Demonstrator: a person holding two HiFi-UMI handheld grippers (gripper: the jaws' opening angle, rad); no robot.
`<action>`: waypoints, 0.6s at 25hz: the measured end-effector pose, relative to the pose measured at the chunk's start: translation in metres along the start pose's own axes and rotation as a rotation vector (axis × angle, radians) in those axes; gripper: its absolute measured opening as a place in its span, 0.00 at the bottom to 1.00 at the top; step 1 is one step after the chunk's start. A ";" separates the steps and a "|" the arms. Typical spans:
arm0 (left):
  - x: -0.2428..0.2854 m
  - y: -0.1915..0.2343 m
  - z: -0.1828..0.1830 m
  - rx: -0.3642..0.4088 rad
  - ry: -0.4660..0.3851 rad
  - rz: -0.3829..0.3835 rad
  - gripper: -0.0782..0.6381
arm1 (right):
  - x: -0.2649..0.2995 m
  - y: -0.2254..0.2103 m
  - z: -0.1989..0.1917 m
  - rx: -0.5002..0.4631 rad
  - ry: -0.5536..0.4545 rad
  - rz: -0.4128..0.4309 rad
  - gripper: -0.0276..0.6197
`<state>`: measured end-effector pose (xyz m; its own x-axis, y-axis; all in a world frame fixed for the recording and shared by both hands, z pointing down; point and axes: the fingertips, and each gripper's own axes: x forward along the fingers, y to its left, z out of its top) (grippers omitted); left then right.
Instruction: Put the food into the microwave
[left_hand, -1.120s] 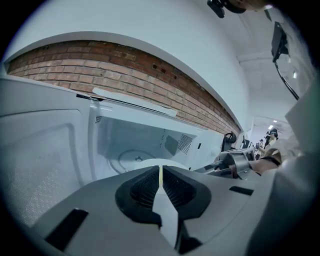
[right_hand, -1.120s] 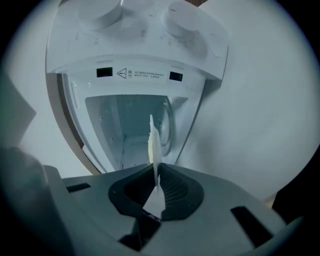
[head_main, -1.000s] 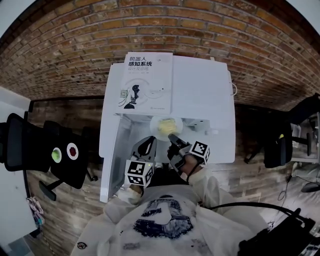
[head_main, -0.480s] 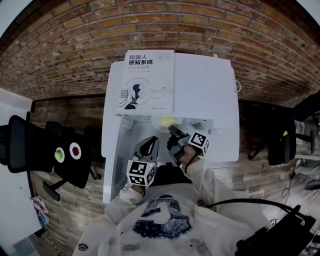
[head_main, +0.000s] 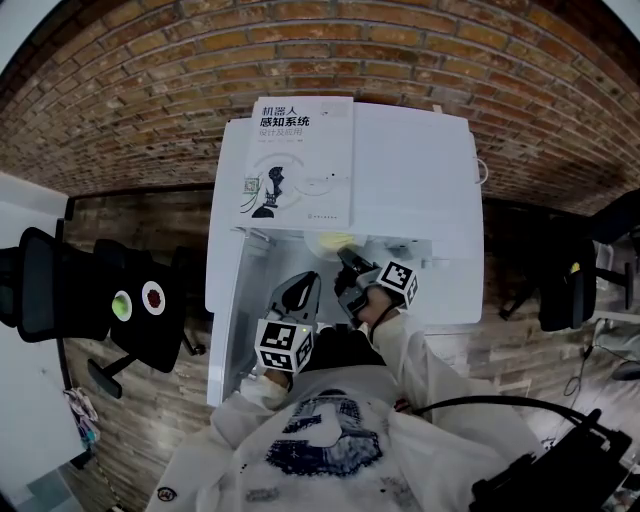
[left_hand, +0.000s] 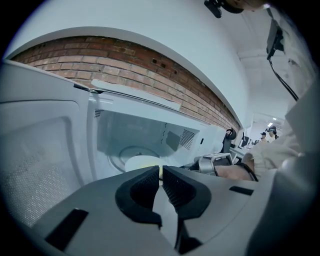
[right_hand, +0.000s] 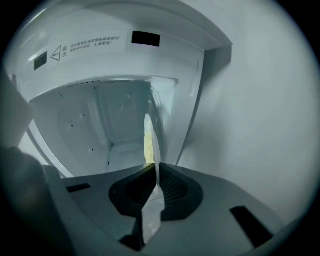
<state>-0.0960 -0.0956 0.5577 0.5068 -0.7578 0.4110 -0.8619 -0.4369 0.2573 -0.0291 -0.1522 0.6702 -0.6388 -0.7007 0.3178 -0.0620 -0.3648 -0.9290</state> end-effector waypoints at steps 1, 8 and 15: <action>0.000 0.000 0.000 0.000 0.000 0.001 0.15 | 0.001 0.000 0.000 0.001 0.000 0.003 0.09; 0.000 0.001 -0.003 -0.007 0.006 -0.001 0.15 | 0.006 0.000 0.001 0.000 0.002 0.003 0.09; 0.001 0.000 -0.005 -0.009 0.015 -0.006 0.15 | 0.008 0.002 0.004 0.009 -0.001 0.011 0.09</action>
<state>-0.0951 -0.0937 0.5623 0.5124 -0.7478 0.4222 -0.8586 -0.4374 0.2674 -0.0313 -0.1602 0.6718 -0.6384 -0.7056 0.3077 -0.0483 -0.3622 -0.9308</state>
